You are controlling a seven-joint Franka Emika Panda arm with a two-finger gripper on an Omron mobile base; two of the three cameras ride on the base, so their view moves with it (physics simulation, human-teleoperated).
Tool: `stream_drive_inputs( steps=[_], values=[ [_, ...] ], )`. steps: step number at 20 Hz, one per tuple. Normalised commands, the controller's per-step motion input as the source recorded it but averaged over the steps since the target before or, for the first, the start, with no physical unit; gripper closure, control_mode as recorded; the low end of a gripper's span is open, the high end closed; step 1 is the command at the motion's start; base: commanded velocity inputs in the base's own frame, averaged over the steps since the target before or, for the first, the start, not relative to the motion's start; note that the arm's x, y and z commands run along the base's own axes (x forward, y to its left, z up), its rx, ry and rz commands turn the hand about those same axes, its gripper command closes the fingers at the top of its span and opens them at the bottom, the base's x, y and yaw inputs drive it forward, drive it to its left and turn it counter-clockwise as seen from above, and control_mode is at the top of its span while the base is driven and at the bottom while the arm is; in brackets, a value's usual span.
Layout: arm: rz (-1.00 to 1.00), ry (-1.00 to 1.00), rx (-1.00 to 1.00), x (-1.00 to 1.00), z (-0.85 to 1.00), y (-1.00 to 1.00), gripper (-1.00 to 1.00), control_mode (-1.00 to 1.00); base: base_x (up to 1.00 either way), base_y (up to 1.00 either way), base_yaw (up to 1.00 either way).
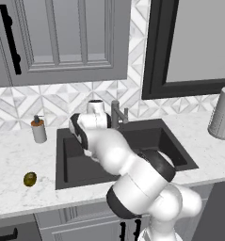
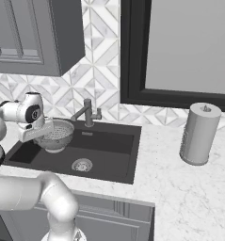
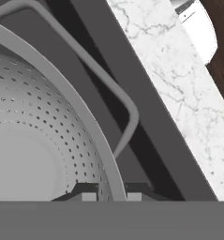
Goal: Put the colander in the sink, put the kiwi in the colander, and turn on the sink faucet and pour water over the colander.
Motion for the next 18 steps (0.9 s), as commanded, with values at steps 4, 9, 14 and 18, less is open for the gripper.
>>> stream_drive_inputs(
  steps=[4,9,14,18],
  values=[
    [-0.17,-0.01,-0.01,0.00,-0.37,-0.23,1.00,-1.00,0.00,0.00,0.00],
    [-0.14,-0.05,-0.05,0.00,-0.44,-0.13,1.00,-1.00,0.00,0.00,0.00],
    [-0.14,-0.04,-0.08,0.00,-0.32,-0.01,1.00,-1.00,0.00,0.00,0.00],
    [-0.16,-0.02,-0.07,0.01,-0.21,-0.02,1.00,-1.00,0.00,0.00,0.00]
  ],
)
